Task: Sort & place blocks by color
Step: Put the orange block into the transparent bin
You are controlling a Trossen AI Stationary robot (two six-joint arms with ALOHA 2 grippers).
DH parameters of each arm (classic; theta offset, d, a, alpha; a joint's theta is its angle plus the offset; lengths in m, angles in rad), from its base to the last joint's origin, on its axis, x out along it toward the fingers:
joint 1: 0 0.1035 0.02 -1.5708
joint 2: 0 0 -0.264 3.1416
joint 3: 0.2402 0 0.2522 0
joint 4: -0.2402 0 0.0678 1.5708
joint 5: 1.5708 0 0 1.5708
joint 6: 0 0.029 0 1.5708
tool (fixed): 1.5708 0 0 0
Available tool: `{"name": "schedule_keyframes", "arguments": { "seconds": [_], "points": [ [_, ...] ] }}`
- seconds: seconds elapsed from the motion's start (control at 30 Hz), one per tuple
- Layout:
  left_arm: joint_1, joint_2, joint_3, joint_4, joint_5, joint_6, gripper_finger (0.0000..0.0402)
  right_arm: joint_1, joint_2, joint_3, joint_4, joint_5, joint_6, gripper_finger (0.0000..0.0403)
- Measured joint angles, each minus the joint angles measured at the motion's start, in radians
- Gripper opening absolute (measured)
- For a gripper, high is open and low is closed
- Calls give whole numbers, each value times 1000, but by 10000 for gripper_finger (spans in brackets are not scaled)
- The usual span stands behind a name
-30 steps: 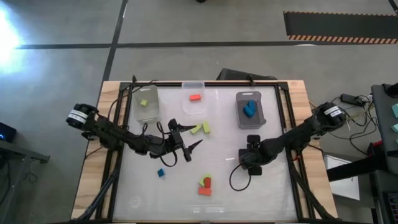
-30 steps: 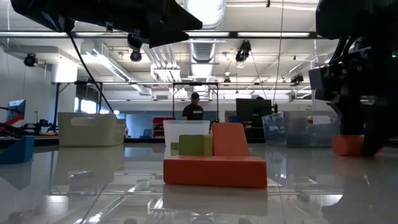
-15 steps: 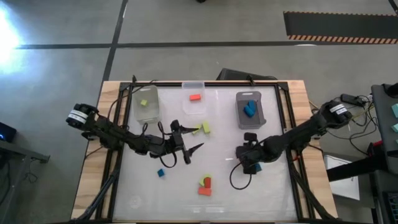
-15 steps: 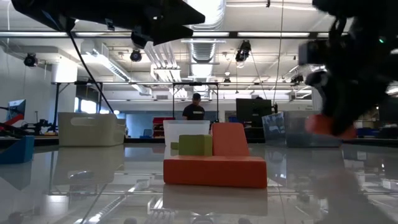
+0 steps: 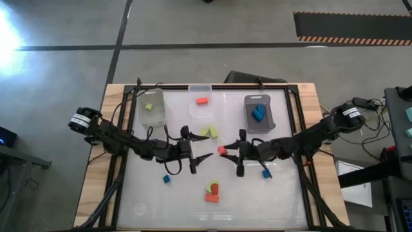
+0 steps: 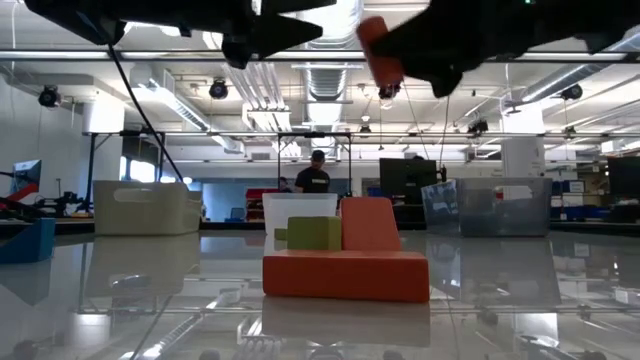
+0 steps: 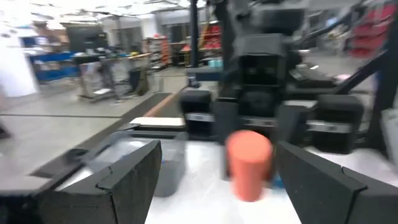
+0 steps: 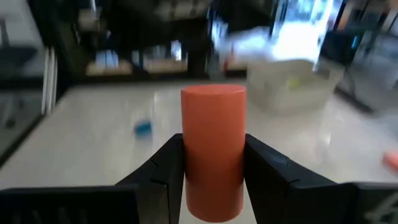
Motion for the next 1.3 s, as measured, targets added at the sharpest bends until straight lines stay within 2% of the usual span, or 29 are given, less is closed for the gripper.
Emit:
{"name": "schedule_keyframes", "arguments": {
  "seconds": [0.17,0.33,0.83,1.03,1.3],
  "points": [
    [0,4,21,8,40,-2,295,-40,40,-7,203,-16,-27,119],
    [3,29,44,29,41,-3,295,-51,59,13,198,-70,-52,119],
    [28,198,131,194,43,-2,291,-52,62,24,204,-71,-77,119],
    [29,224,170,192,50,24,244,-52,62,24,201,-71,-81,119],
    [29,218,170,183,49,28,130,-52,62,24,200,-76,-93,125]
  ]
}}
